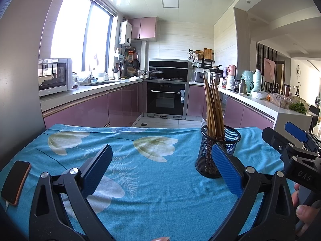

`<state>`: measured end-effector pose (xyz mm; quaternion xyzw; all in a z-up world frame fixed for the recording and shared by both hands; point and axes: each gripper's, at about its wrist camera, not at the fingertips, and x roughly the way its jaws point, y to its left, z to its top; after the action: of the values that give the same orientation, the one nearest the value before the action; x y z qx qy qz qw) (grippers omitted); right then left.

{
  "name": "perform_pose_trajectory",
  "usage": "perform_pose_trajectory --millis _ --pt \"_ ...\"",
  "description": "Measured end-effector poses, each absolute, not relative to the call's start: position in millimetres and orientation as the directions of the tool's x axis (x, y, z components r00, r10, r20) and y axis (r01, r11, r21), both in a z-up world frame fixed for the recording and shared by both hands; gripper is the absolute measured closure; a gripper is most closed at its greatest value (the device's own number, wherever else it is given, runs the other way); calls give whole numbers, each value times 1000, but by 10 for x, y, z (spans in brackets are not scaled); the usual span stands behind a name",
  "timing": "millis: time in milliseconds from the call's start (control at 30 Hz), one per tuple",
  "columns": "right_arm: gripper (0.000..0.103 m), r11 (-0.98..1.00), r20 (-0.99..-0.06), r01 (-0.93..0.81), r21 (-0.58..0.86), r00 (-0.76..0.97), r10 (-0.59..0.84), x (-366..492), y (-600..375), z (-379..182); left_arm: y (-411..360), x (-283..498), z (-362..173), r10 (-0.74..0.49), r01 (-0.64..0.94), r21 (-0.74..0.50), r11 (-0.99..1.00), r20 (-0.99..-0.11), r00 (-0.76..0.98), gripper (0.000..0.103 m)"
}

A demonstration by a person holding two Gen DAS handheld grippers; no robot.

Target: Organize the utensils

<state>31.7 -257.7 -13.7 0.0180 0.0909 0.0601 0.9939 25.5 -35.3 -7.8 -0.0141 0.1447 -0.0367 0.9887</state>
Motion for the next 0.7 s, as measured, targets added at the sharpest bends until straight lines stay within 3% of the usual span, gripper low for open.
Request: perform_pose_trajectory --millis 700 --pt "7 992 -187 -118 51 974 125 341 -2574 -151 -343 248 -93 -69 63 -30 998 -287 955 6"
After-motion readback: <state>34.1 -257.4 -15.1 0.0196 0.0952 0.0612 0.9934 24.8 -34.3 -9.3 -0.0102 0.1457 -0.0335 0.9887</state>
